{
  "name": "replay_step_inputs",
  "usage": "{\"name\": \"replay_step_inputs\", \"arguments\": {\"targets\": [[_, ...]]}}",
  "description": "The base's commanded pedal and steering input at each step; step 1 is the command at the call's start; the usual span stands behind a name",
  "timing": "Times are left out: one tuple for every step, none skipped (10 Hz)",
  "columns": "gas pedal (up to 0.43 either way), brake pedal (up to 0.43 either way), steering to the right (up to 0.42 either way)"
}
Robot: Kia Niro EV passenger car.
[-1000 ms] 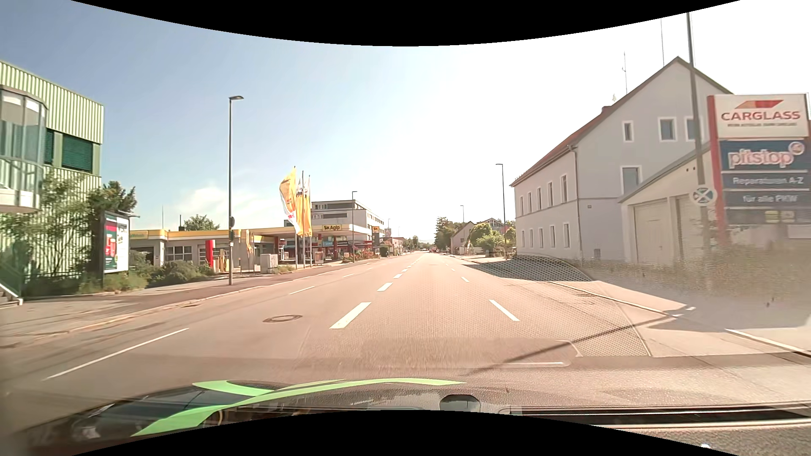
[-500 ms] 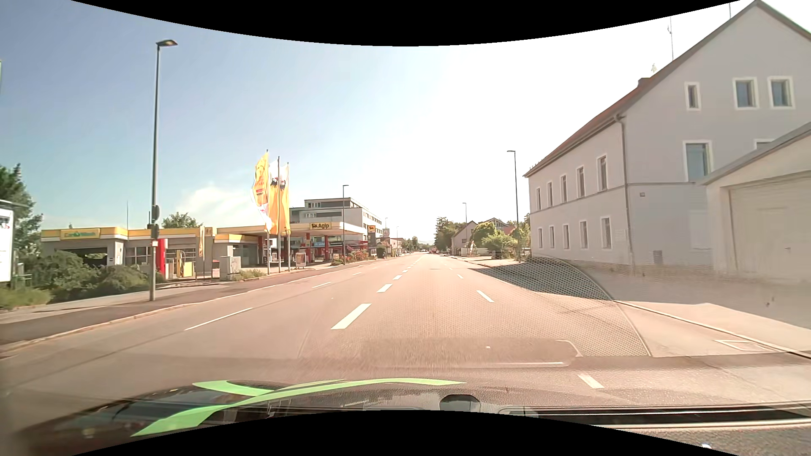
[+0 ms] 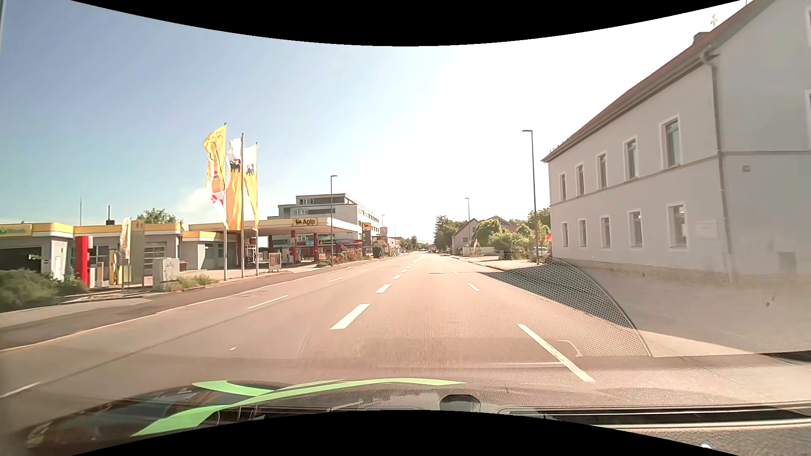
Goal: Follow the waypoints while adhering to traffic rules and regulations
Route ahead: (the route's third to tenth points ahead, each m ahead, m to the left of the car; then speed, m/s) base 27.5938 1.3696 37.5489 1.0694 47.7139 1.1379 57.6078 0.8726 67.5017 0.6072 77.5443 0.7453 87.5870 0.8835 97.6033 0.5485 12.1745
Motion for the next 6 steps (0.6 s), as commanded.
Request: {"name": "replay_step_inputs", "arguments": {"targets": [[0.138, 0.000, -0.002], [0.138, 0.000, -0.002], [0.138, 0.000, -0.002], [0.138, 0.000, -0.002], [0.138, 0.000, -0.002], [0.138, 0.000, -0.002]]}}
